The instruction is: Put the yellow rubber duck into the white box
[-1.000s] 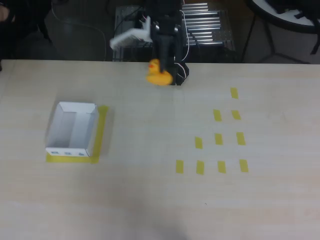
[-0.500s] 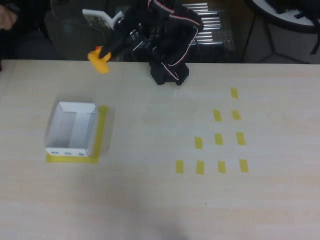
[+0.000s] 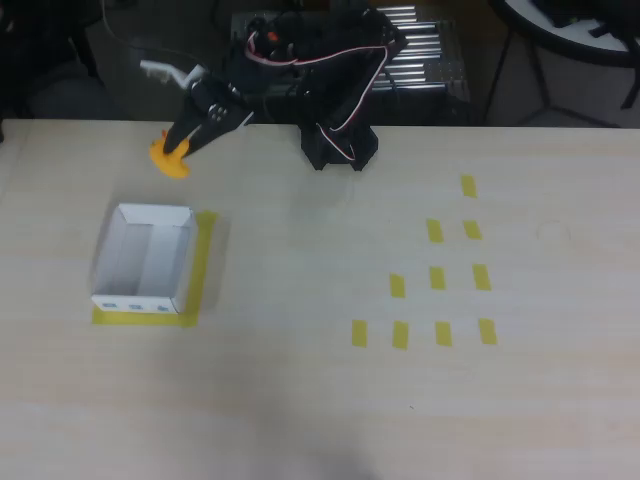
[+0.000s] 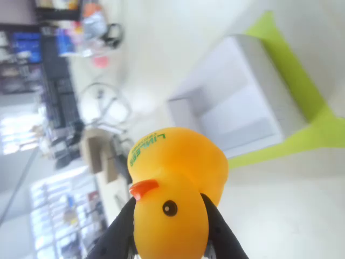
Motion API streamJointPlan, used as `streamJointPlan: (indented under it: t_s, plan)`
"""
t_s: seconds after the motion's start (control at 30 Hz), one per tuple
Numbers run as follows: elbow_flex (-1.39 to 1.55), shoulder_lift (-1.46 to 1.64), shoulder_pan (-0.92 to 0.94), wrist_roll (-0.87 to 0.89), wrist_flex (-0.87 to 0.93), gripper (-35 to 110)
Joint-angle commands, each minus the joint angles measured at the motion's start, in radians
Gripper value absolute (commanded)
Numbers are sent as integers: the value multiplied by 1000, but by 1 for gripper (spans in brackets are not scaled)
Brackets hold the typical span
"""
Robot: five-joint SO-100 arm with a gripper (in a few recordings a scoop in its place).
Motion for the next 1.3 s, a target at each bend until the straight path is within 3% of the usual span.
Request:
streamJointPlan:
  t_s: [0.0,0.4,0.7,1.27]
  plan:
    - [-178,-204,8,63,-5,0]
    - [-676,-571,-46,222,242,0]
    - [-716,-747,-32,278,155,0]
    - [-896,-1039,-38,324,161,0]
